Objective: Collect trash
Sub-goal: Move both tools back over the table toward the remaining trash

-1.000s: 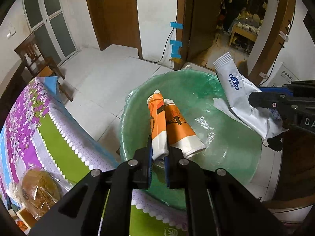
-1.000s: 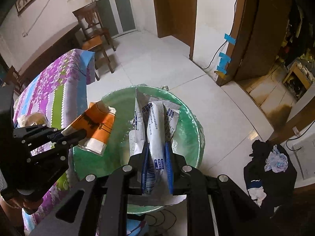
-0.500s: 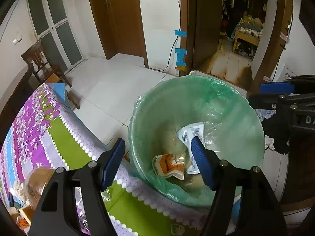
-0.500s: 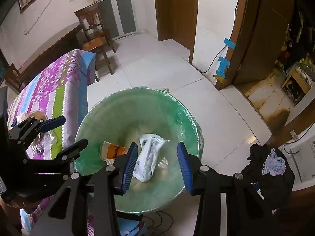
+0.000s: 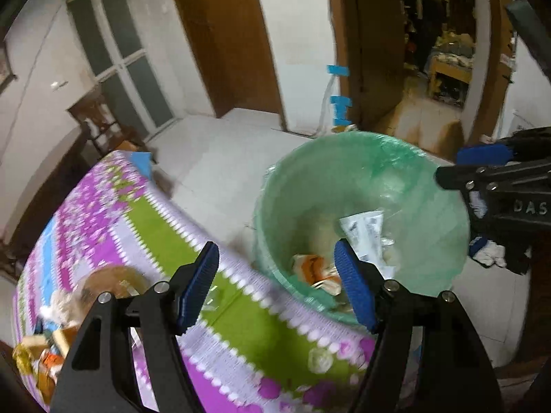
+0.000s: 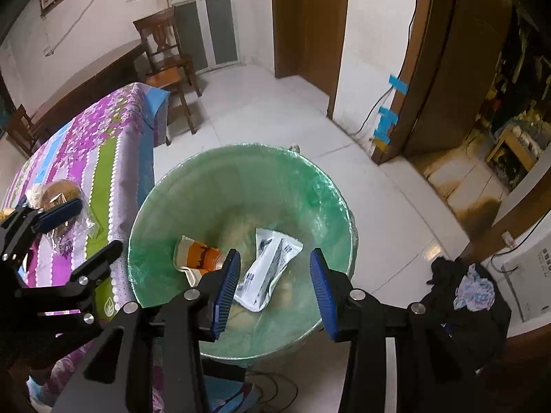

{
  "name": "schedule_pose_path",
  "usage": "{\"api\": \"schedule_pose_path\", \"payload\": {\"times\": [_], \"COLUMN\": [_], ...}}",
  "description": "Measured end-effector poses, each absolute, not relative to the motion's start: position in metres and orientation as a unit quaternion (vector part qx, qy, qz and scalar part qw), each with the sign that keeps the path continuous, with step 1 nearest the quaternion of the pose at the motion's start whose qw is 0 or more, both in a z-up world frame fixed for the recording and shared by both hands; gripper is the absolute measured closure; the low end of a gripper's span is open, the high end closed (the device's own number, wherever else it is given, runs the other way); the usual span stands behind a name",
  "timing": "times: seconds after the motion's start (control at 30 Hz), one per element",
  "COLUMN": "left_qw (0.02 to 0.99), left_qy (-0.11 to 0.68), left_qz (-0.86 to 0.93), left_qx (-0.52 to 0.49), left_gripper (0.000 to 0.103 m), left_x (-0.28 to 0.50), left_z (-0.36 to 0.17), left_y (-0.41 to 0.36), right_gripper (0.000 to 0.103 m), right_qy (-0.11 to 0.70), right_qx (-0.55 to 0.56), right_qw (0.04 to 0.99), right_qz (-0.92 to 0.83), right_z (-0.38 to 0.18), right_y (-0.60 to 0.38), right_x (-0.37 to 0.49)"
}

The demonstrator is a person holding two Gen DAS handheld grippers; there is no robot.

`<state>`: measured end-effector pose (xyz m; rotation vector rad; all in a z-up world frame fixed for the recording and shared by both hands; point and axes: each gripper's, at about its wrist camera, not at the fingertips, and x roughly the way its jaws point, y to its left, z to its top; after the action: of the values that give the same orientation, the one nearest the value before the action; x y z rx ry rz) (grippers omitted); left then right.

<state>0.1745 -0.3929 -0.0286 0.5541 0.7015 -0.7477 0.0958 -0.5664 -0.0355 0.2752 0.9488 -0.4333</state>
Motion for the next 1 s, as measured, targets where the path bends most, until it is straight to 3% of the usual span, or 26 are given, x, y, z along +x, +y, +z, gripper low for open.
{"api": "schedule_pose_path", "payload": {"times": [0.23, 0.33, 0.57, 1.0], "left_qw": [0.863, 0.877, 0.908, 0.932], "left_qy": [0.315, 0.31, 0.286, 0.307], "left_qz": [-0.299, -0.278, -0.212, -0.129], "left_qx": [0.257, 0.24, 0.22, 0.145], "left_gripper": [0.03, 0.027, 0.023, 0.019], "left_x": [0.165, 0.162, 0.156, 0.156], "left_z": [-0.032, -0.029, -0.03, -0.019], "left_y": [-0.354, -0.327, -0.268, -0.127], "right_gripper": [0.059, 0.051, 0.05, 0.045], "right_qy": [0.368, 0.322, 0.224, 0.197], "right_qx": [0.074, 0.059, 0.023, -0.031], "right_qw": [0.899, 0.916, 0.945, 0.975], "right_qz": [-0.226, -0.232, -0.238, -0.103], "right_z": [-0.027, -0.021, -0.01, -0.002], "right_y": [-0.517, -0.492, -0.425, -0.297], "right_x": [0.078, 0.069, 0.053, 0.085]}}
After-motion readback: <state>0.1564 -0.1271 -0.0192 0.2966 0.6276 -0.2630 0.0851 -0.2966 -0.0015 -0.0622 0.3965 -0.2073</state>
